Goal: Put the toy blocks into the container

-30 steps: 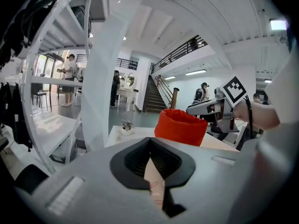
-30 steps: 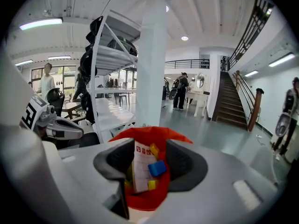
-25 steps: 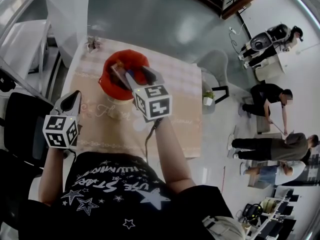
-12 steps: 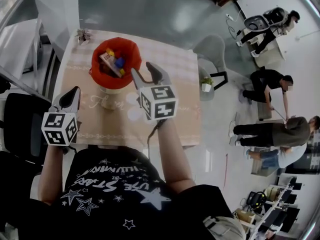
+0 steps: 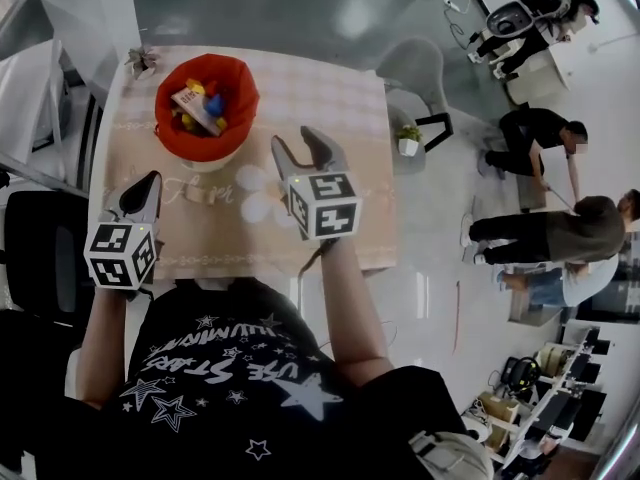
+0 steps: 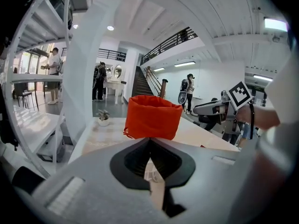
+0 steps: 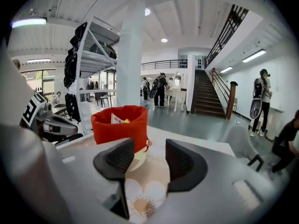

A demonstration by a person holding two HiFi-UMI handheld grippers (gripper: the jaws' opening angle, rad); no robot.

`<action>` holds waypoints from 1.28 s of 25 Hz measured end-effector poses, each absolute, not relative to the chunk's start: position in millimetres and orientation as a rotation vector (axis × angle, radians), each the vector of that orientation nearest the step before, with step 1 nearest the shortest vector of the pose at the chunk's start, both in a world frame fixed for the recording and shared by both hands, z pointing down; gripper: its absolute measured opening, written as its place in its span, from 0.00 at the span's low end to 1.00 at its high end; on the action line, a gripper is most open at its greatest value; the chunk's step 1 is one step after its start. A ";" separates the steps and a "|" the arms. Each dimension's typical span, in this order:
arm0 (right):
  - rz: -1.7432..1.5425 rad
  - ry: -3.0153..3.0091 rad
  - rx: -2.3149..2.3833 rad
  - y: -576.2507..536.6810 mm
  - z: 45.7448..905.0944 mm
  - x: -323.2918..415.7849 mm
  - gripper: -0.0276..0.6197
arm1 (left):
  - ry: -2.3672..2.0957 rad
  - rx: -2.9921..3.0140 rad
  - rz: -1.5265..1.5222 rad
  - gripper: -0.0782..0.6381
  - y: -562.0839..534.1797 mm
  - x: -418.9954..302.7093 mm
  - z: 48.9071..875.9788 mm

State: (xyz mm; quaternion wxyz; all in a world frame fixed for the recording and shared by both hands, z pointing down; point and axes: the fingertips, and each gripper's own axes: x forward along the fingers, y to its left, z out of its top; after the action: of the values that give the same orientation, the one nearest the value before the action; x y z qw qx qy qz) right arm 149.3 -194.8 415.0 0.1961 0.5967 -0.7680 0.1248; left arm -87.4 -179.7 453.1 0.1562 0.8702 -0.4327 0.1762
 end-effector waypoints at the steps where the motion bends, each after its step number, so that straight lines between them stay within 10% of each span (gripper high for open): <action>1: 0.362 -2.140 1.675 -191.2 419.3 153.4 0.37 | -1.228 2.492 0.511 0.12 -178.5 -83.5 454.9; 32: 0.696 -1.753 1.628 -101.6 571.4 193.7 0.37 | -1.042 2.458 0.692 0.12 -150.6 -47.3 508.1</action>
State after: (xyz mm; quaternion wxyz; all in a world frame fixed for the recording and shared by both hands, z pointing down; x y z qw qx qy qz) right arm 193.7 -101.6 571.4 0.3193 0.6191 -0.6668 0.2648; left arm -47.3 -150.6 508.1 0.1906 0.8749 -0.3708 0.2465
